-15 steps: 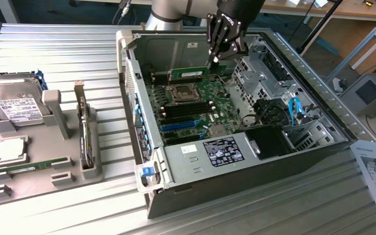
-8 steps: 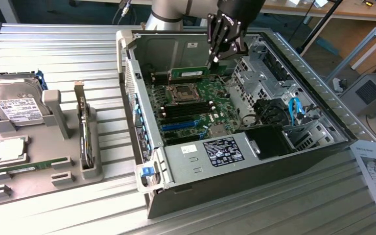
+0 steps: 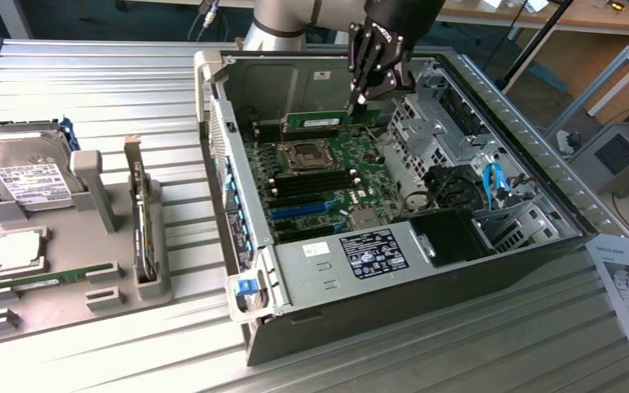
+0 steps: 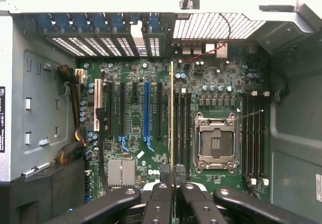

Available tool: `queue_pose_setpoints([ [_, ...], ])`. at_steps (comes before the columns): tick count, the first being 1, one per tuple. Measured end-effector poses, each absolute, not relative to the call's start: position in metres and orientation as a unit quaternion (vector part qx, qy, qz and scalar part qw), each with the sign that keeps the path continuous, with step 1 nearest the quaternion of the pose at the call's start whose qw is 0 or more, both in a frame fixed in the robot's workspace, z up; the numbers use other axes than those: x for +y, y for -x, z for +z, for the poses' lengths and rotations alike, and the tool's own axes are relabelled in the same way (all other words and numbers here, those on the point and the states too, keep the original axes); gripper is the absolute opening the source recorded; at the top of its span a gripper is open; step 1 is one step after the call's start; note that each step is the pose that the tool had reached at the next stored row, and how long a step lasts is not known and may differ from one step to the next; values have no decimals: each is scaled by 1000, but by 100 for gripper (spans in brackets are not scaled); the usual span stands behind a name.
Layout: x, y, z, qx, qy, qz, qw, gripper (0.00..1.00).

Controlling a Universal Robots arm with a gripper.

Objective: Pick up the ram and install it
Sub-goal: 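Insert the ram into the slot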

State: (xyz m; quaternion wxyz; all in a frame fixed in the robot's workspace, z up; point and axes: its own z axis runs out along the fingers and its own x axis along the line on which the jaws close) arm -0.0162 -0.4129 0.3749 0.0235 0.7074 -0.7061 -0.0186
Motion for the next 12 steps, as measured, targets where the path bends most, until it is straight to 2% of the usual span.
queue_pose_setpoints([
  [12,-413,4,375,-711,-702,-19,23,12],
])
